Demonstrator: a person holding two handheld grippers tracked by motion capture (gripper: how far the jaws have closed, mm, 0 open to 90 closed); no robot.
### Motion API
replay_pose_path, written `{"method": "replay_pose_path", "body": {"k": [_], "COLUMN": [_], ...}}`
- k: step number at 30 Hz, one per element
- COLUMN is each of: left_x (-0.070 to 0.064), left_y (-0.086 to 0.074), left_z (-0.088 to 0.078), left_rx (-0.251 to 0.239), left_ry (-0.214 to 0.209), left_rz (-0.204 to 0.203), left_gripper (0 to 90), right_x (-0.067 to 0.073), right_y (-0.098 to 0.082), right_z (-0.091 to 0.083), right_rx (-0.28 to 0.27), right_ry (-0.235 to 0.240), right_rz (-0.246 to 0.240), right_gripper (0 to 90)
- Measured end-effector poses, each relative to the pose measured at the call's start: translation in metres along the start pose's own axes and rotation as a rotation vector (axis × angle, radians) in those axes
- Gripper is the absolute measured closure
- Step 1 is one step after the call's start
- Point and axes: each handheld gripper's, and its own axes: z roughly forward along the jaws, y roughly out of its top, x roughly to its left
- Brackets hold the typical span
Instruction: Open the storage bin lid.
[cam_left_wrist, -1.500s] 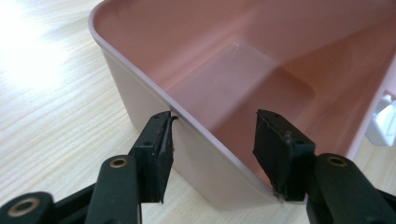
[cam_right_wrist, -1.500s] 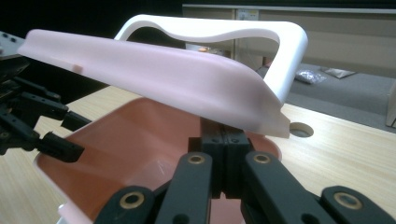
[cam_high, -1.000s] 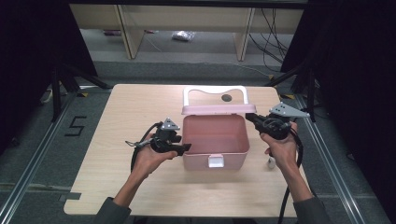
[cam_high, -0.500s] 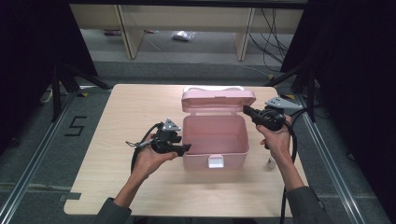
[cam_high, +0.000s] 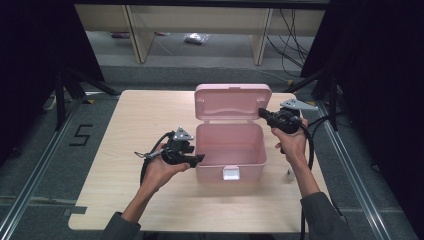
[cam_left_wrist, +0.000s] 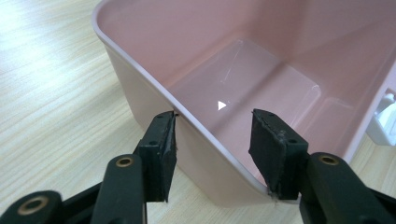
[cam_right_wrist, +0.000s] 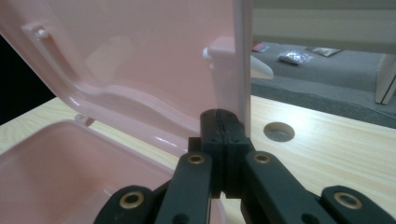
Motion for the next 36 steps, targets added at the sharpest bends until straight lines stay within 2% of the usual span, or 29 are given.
{"method": "replay_pose_path", "body": {"k": [1, 3, 4, 5, 7, 8, 9, 10, 13, 14, 15, 16, 17, 19, 22, 25, 26, 27, 28, 30, 34, 36], "left_x": [0.000, 0.000, 0.000, 0.000, -0.001, -0.001, -0.001, -0.001, -0.001, -0.001, -0.001, -0.001, -0.002, -0.001, -0.002, -0.001, -0.002, -0.002, -0.002, -0.002, -0.002, -0.002], "left_y": [0.000, 0.000, 0.000, 0.000, 0.000, 0.000, 0.000, 0.000, 0.000, 0.000, 0.000, 0.000, 0.000, 0.000, 0.000, 0.000, 0.000, 0.000, 0.000, 0.000, 0.000, 0.000], "left_z": [0.000, 0.000, 0.000, 0.000, 0.000, 0.000, 0.000, 0.000, 0.000, 0.000, 0.000, 0.000, 0.000, 0.000, 0.000, 0.000, 0.000, 0.000, 0.000, 0.000, 0.000, 0.000], "left_rx": [0.000, 0.000, 0.000, -0.001, -0.001, -0.002, -0.001, -0.003, -0.002, -0.003, -0.003, -0.002, -0.002, -0.005, 0.000, -0.003, -0.001, -0.004, -0.004, -0.004, -0.005, -0.008], "left_ry": [0.002, 0.002, 0.001, 0.002, 0.005, 0.004, 0.003, 0.005, 0.007, 0.007, 0.008, 0.009, 0.009, 0.010, 0.013, 0.009, 0.013, 0.017, 0.016, 0.009, 0.012, 0.025], "left_rz": [-0.003, -0.004, -0.005, -0.006, -0.006, -0.006, -0.007, -0.007, -0.005, -0.006, -0.006, -0.004, -0.005, -0.006, 0.000, -0.003, -0.002, -0.002, -0.002, -0.004, -0.005, -0.001], "left_gripper": [50.6, 50.7, 50.6, 50.6, 50.7, 50.7, 50.7, 50.7, 50.8, 50.7, 50.7, 50.7, 50.7, 50.7, 50.8, 50.7, 50.8, 50.8, 50.8, 50.7, 50.7, 50.7], "right_x": [-0.002, -0.002, -0.003, -0.005, -0.004, -0.005, -0.004, -0.008, -0.006, -0.008, -0.009, -0.008, -0.010, -0.010, -0.010, -0.011, -0.010, -0.009, -0.011, -0.011, -0.011, -0.011], "right_y": [0.000, 0.001, 0.000, 0.001, 0.002, 0.003, 0.002, 0.003, 0.003, 0.003, 0.003, 0.002, 0.002, 0.001, 0.001, 0.001, 0.001, 0.000, 0.002, 0.002, 0.003, 0.003], "right_z": [0.002, 0.006, 0.008, 0.009, 0.012, 0.012, 0.013, 0.014, 0.017, 0.018, 0.019, 0.020, 0.021, 0.022, 0.024, 0.025, 0.026, 0.027, 0.027, 0.029, 0.030, 0.032], "right_rx": [0.000, 0.003, -0.005, 0.003, 0.014, 0.016, 0.020, 0.013, 0.038, 0.031, 0.032, 0.040, 0.039, 0.044, 0.046, 0.048, 0.053, 0.053, 0.063, 0.061, 0.073, 0.072], "right_ry": [-0.003, 0.000, -0.020, -0.018, -0.019, -0.019, -0.020, -0.035, -0.037, -0.037, -0.042, -0.037, -0.045, -0.032, -0.031, -0.044, -0.037, -0.048, -0.056, -0.039, -0.062, -0.047], "right_rz": [-0.006, 0.013, -0.007, -0.010, 0.026, 0.010, 0.027, -0.024, 0.016, -0.016, -0.017, 0.006, -0.012, 0.018, 0.034, 0.017, 0.048, 0.044, 0.018, 0.032, 0.015, 0.024], "right_gripper": [90.0, 90.0, 90.0, 90.0, 90.0, 90.0, 90.0, 90.0, 90.0, 90.0, 90.0, 90.0, 90.0, 90.0, 90.0, 90.0, 90.0, 90.0, 90.0, 90.0, 88.6, 87.8]}}
